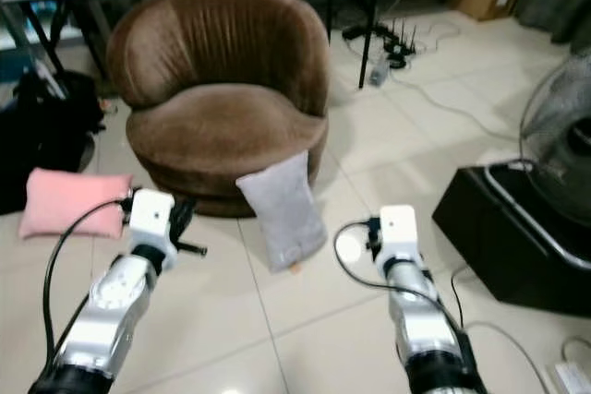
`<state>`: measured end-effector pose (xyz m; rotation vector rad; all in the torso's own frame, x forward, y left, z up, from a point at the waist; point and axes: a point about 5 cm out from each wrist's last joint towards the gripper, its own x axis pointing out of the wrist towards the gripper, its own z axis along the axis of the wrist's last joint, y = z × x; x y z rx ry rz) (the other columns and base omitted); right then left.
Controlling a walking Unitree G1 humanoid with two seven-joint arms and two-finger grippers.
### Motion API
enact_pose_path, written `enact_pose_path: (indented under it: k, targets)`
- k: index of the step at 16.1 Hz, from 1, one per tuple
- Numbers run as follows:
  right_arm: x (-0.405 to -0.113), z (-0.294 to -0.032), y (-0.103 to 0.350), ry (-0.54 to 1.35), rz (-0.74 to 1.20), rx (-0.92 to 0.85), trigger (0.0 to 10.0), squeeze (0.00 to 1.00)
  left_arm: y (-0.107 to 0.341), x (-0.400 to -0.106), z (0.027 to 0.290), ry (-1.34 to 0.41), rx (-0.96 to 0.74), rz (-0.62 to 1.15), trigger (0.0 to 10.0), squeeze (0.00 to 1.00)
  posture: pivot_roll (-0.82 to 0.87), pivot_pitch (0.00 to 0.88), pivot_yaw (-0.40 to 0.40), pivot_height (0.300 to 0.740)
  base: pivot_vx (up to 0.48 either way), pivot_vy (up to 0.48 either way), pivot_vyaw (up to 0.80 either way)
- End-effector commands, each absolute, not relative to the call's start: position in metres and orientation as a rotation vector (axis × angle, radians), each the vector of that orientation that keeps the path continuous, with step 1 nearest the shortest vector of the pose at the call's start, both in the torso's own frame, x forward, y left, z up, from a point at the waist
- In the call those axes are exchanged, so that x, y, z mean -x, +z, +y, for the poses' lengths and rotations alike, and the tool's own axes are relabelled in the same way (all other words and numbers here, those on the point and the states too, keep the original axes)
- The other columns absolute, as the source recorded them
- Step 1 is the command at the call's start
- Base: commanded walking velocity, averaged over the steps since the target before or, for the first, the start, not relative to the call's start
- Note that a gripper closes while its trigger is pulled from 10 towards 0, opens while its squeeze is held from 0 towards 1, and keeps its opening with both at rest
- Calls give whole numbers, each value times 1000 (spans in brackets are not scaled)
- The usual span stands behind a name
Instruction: Move the pillow to the sofa from floor
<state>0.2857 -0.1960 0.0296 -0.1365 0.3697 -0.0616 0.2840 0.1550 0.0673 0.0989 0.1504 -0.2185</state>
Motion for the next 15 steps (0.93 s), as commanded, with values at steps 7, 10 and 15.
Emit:
enact_pose_path:
  k: [7,10,15]
  targets:
    - [-287,-195,29,-66,376,124,10000,0,69,-284,158,-213,-99,144,10000,0,20,0,31,740,360,0,-114]
    - [-287,-196,29,-69,377,121,10000,0,68,-284,158,-214,-100,145,10000,0,20,0,31,740,360,0,-800]
    - [-285,-196,29,-74,375,117,10000,0,68,-283,158,-220,-102,147,10000,0,18,0,37,740,359,0,-800]
